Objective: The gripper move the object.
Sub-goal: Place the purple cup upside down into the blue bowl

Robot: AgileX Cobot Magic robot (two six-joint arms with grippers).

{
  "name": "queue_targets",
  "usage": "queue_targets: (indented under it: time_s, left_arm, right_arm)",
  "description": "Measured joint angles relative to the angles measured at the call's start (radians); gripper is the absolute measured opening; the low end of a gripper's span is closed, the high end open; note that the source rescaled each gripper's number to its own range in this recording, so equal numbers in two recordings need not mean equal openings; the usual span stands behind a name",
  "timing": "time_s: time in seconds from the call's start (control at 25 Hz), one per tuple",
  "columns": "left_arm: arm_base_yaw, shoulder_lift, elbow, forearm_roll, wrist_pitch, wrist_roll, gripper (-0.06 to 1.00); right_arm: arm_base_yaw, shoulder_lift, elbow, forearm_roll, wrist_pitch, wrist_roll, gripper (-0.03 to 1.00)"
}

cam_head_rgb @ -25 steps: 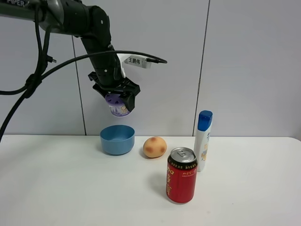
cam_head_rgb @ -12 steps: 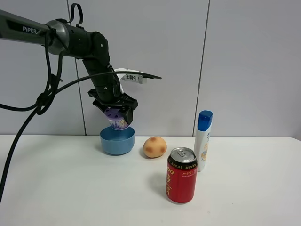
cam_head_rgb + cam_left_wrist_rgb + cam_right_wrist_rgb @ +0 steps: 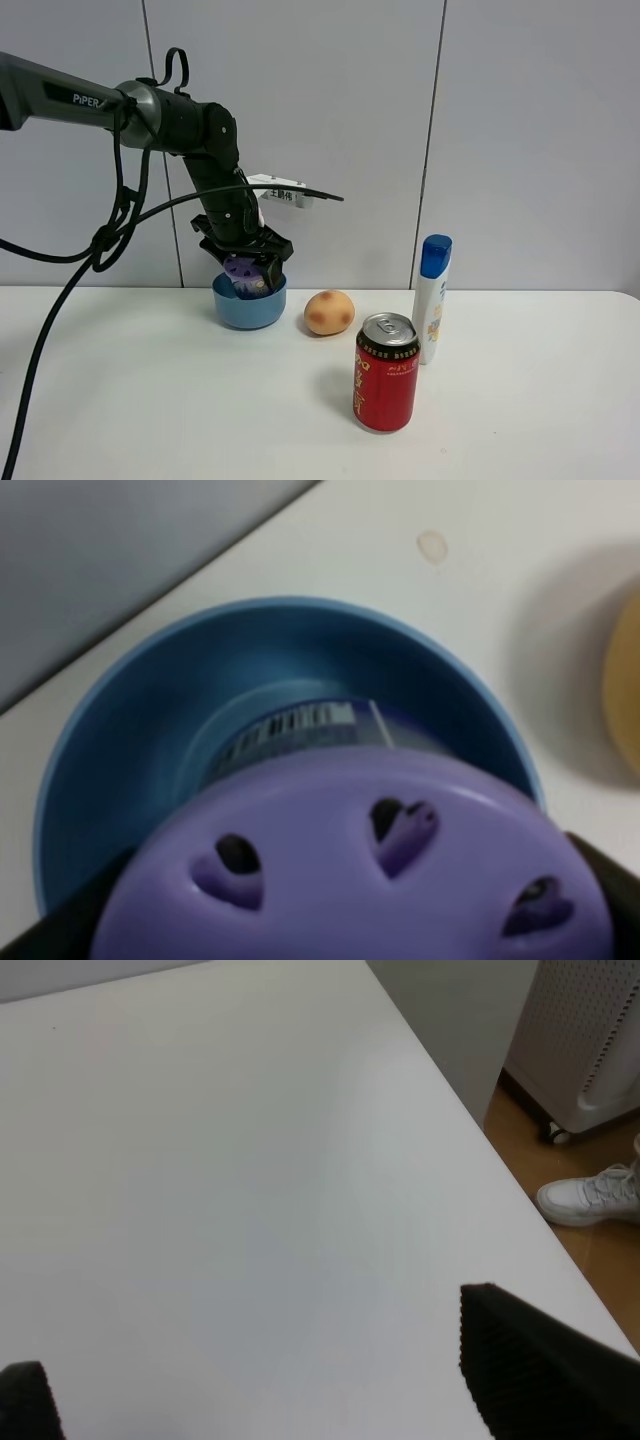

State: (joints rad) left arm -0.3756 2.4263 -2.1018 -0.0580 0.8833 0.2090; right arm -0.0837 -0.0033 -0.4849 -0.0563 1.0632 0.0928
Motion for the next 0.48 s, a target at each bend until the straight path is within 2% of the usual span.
queue_targets:
  time_s: [0.48]
  left_arm:
    - [0.0, 0.002, 0.0, 0.0, -0.021, 0.087, 0.01]
  right_arm:
    - [0.0, 0.0, 0.0, 0.0, 0.0, 0.0, 1.0]
